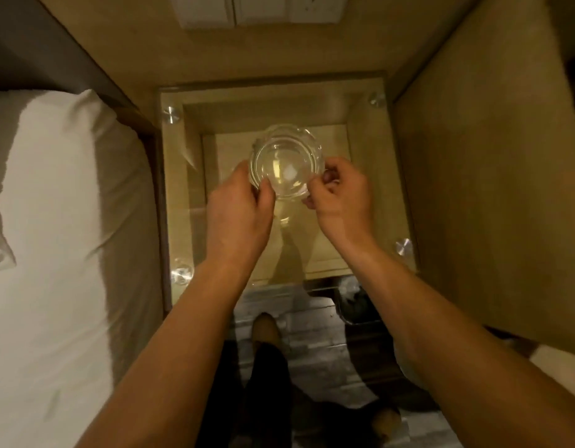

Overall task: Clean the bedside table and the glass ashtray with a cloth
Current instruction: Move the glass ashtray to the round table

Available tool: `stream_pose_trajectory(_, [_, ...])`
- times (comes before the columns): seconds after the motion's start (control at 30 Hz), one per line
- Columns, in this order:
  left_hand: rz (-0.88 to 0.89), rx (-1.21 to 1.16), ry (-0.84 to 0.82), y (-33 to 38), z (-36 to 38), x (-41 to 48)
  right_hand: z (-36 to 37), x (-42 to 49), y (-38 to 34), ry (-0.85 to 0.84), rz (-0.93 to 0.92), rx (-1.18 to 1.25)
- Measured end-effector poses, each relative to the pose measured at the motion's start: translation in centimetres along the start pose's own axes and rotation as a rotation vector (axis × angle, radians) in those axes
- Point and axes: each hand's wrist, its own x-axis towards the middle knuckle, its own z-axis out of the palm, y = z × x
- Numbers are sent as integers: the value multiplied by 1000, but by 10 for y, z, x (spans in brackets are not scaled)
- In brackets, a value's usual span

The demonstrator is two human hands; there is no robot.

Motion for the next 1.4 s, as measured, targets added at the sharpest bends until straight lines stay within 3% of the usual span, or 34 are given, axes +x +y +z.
stream_pose_trajectory(0.5, [109, 76, -444, 132, 115, -290, -231, -252, 177, 319, 212, 68])
stream_pose_trajectory(0.7, [236, 108, -620, 189, 157, -372, -314, -326, 230, 483, 280, 74])
stream_pose_trajectory(0.87, [433, 124, -696, 242, 211, -418, -386, -355, 272, 625, 362, 134])
stream_pose_trajectory(1.03, [444, 100, -733, 294, 283, -443, -451, -362, 309, 769, 421, 114])
stream_pose_trajectory(1.13, [573, 116, -760, 316, 329, -455, -485, -360, 338, 830, 481, 116])
stream_pose_trajectory(1.4, [724, 198, -811, 340, 416, -470, -530, -341, 399, 877, 566, 76])
